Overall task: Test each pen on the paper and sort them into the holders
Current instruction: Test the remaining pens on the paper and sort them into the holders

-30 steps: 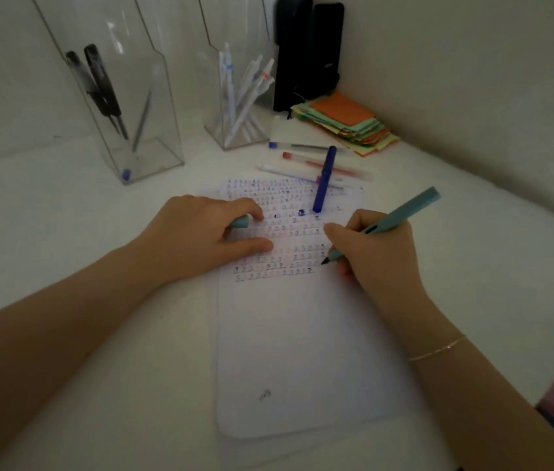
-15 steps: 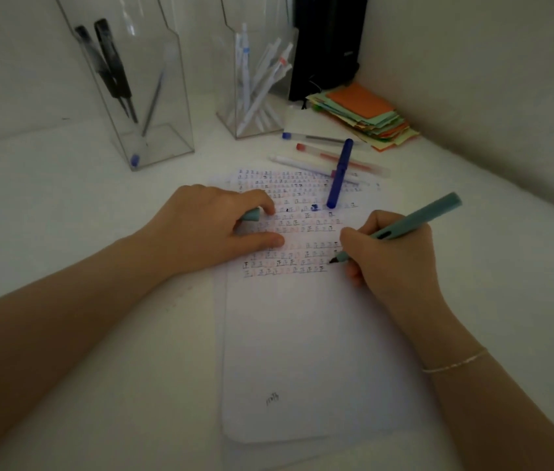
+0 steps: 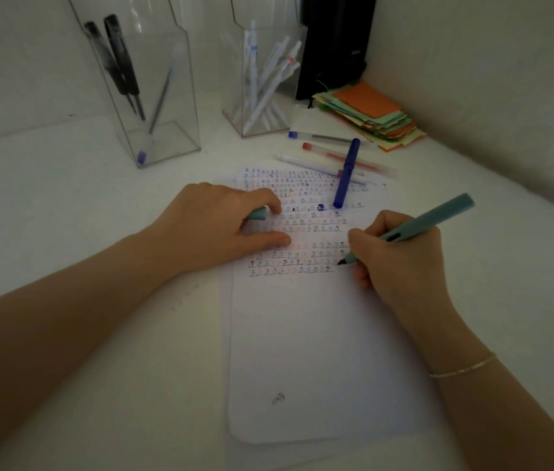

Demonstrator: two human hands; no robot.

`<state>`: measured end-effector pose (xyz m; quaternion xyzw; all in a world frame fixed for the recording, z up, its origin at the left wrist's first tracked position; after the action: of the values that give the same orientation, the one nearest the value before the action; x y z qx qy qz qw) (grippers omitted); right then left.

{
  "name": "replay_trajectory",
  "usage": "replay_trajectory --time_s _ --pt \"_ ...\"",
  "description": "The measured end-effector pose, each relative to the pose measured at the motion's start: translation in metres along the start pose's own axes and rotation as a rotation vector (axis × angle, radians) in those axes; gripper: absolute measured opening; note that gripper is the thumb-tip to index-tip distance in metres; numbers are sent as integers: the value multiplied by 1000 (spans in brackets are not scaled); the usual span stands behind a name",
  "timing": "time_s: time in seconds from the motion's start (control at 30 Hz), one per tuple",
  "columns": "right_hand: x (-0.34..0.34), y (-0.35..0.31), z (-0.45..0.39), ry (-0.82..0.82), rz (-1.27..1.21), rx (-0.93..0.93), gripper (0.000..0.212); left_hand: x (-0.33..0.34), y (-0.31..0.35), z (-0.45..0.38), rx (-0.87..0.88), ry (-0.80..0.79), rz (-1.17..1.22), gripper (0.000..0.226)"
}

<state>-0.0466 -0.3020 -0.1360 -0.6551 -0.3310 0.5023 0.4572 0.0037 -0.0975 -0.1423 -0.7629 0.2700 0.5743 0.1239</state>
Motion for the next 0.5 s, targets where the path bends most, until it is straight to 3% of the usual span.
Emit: replay_trajectory --time_s 0.5 --pt "-1 0 1 -24 -20 0 18 -2 3 -1 3 5 10 61"
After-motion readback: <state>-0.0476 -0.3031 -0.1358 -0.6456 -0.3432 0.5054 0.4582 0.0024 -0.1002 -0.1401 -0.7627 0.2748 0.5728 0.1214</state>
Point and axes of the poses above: each hand's wrist, its own z-axis away from the middle knuckle, its own x-axis out of the palm, y = z × x, the point moved 2 cm from there along -z, towards the middle knuckle, and after that the axes turned 2 degrees about -z, right-handed, at the moved point
